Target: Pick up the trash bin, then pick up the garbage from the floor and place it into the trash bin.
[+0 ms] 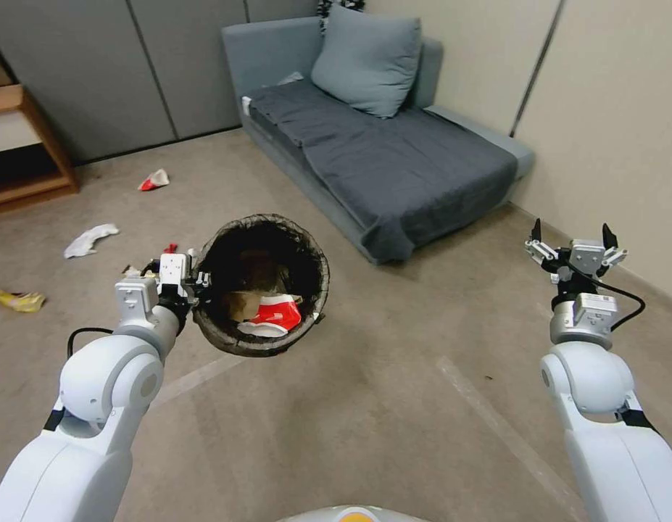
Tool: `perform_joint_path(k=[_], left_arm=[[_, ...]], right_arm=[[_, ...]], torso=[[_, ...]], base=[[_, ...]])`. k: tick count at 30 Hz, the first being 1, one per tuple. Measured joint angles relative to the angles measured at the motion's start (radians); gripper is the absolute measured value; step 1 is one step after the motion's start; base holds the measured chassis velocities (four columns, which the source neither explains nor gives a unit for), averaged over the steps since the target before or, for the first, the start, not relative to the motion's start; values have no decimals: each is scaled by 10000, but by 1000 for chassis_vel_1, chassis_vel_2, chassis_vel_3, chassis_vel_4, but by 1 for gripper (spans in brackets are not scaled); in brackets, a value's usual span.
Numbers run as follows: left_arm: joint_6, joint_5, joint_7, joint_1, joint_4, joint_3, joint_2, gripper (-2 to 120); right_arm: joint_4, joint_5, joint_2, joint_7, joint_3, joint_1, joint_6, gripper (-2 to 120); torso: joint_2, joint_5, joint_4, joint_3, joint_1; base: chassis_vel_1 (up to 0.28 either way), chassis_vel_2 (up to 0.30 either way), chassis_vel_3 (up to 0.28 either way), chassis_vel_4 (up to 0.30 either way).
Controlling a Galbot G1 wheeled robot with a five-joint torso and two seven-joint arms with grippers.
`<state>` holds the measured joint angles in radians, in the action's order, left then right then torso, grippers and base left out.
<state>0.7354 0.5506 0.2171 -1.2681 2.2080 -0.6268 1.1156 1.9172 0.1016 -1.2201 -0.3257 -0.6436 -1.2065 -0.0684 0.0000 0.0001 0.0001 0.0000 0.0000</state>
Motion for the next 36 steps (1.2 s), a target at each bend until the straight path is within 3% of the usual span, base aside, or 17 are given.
perform_joint_path(k=[36], left_arm=[[0, 112, 87, -79, 71, 13, -176, 1]], right_arm=[[-44, 27, 58, -16, 80, -112, -22, 100]], torso=[[0, -1, -2, -1, 0]], base=[[65, 60, 60, 64]])
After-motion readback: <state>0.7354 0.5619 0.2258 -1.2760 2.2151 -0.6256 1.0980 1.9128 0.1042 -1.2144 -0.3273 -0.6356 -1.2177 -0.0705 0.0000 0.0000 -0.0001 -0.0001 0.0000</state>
